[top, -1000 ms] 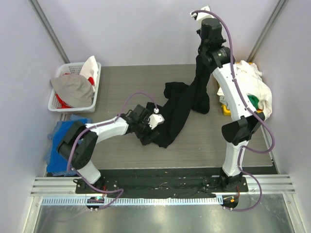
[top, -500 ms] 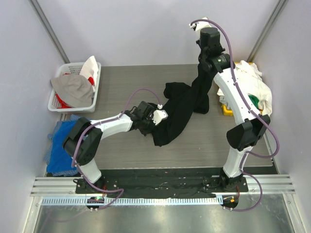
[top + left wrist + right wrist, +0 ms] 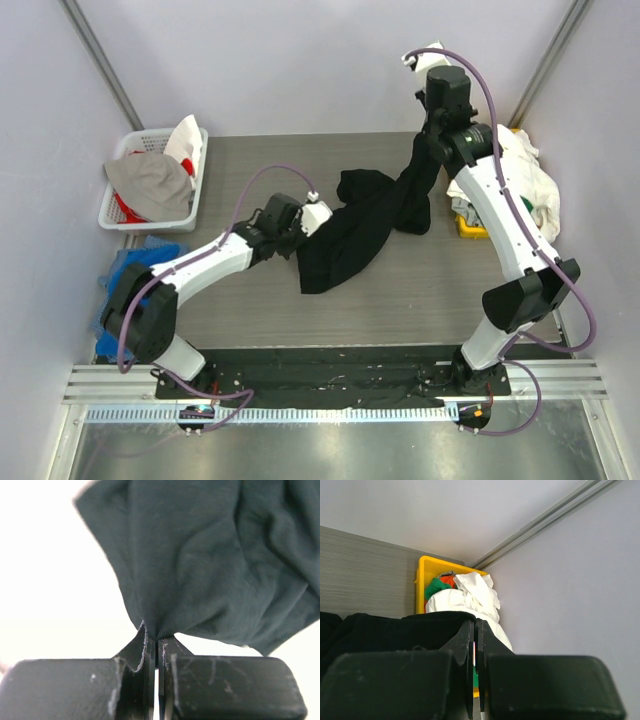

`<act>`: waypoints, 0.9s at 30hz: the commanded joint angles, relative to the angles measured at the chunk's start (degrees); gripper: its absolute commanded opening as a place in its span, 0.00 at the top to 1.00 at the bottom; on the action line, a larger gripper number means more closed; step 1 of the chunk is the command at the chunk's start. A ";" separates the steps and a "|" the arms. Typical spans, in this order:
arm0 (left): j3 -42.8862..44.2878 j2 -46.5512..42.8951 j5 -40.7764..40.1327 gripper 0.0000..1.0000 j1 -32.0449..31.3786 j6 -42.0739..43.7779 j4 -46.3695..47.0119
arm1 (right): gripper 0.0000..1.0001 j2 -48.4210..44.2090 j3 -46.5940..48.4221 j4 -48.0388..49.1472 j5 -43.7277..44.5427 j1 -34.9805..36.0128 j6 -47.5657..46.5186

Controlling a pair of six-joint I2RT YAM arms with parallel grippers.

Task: Fold and stack the t-shirts
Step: Flatten out the tshirt

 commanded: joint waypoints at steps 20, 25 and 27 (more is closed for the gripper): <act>13.17 7.89 -14.03 1.00 12.64 6.79 17.12 | 0.99 -2.69 -0.72 2.91 1.95 -1.75 -0.06; 13.88 0.71 -12.53 1.00 13.00 6.26 14.94 | 0.99 -3.22 -2.21 2.91 1.34 -2.98 -0.07; 14.05 -1.94 -12.79 1.00 13.09 6.61 13.96 | 0.99 -3.39 -3.09 3.00 0.73 -3.42 0.63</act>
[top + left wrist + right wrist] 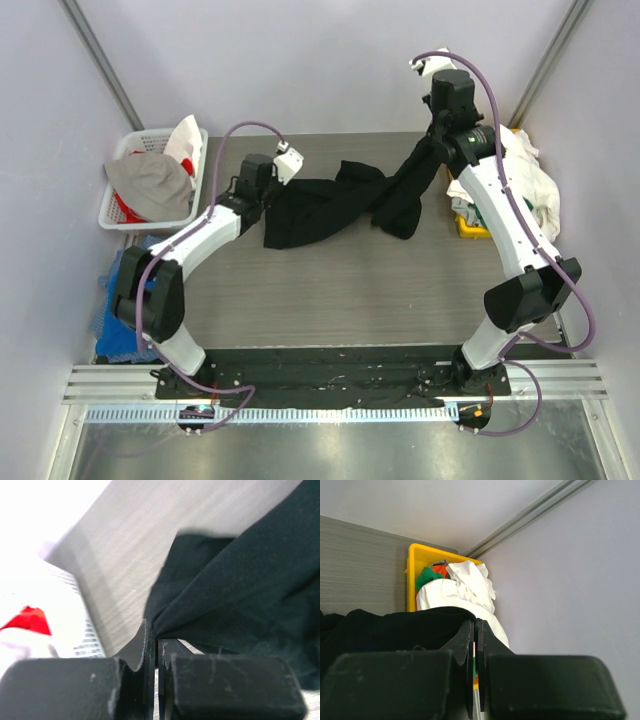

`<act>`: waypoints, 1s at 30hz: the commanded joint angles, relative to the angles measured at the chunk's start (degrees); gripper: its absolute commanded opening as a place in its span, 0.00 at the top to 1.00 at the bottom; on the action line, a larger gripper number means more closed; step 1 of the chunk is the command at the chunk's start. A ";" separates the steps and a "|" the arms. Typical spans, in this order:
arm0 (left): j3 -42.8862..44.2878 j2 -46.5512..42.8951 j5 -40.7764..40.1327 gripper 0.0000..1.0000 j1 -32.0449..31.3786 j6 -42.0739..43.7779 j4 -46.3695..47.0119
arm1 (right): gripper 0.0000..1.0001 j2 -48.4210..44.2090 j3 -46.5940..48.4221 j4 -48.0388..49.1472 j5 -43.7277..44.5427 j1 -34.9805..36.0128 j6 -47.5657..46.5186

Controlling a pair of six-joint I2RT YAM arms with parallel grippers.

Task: Fold and stack the t-shirts
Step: Flatten out the tshirt

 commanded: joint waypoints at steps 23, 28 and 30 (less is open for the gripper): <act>5.92 -21.39 7.64 1.00 -0.38 -3.26 -14.30 | 0.99 -11.92 -3.49 4.69 -3.49 -6.55 1.85; 1.96 -17.54 5.36 1.00 -0.29 0.34 -10.62 | 0.99 -7.36 -0.24 4.61 -4.81 -7.52 2.20; 1.26 -14.98 4.05 1.00 -0.29 2.26 -8.08 | 0.99 -5.86 1.17 4.69 -5.25 -7.61 2.37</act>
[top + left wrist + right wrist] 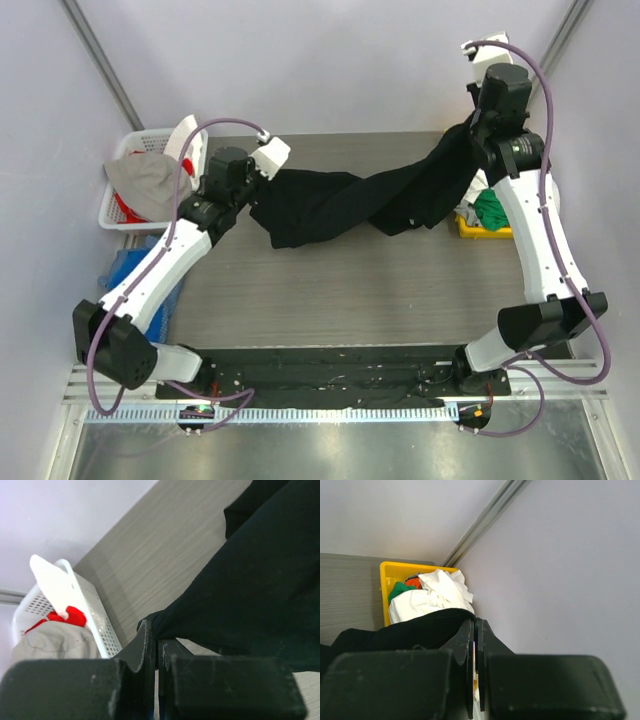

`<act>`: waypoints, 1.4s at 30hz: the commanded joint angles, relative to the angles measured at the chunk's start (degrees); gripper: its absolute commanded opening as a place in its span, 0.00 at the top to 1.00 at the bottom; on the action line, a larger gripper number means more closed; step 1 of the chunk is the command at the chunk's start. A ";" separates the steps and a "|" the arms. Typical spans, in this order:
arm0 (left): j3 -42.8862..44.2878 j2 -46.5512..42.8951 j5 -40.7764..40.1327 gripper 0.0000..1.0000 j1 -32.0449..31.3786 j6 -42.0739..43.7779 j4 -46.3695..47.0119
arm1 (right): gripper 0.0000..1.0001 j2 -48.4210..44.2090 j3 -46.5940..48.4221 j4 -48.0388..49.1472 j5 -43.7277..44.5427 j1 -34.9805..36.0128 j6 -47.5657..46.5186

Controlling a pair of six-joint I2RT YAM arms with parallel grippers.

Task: Fold and stack the t-shirts
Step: Flatten out the tshirt

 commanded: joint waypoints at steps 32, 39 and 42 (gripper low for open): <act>8.21 30.34 -10.02 0.07 4.34 0.98 15.59 | 0.99 13.44 -4.94 4.04 -5.53 -3.06 1.87; -6.38 17.13 7.40 0.11 3.20 -0.35 8.60 | 0.99 10.10 -11.79 3.78 -8.78 -2.97 4.25; -8.68 16.33 13.81 0.15 3.02 -0.52 6.40 | 0.99 9.22 -13.47 3.17 -9.58 -2.71 4.86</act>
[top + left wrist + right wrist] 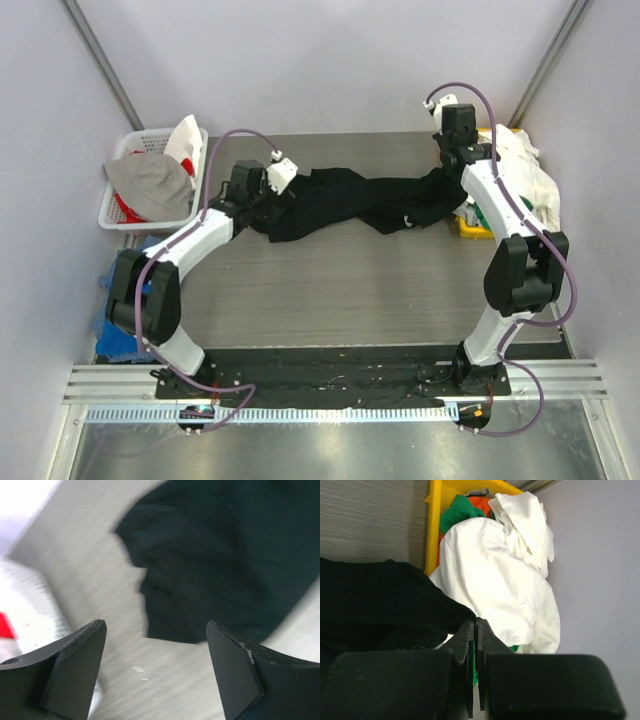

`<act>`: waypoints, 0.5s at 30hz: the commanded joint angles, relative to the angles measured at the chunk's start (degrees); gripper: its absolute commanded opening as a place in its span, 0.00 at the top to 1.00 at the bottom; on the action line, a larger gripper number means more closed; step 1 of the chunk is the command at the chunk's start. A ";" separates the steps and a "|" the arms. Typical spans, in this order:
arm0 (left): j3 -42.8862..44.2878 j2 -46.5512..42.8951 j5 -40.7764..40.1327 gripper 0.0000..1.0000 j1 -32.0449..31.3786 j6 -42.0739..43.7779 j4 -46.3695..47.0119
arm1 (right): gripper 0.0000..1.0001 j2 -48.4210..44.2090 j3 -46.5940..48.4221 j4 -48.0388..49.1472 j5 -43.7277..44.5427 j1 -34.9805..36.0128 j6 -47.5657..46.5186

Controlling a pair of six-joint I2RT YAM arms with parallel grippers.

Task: Fold and stack the t-shirts
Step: Flatten out the tshirt

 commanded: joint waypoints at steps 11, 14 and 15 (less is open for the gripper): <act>-2.91 3.80 16.87 0.39 -2.10 -1.86 -8.73 | 0.99 -6.84 -3.32 0.82 -2.12 0.77 1.39; -2.73 4.59 16.87 0.40 -2.19 -1.85 -8.73 | 0.99 -6.92 -3.49 0.73 -1.86 0.69 1.21; -2.73 4.77 16.87 0.41 -2.19 -1.68 -8.82 | 0.99 -6.84 -3.41 0.91 -1.95 0.77 1.21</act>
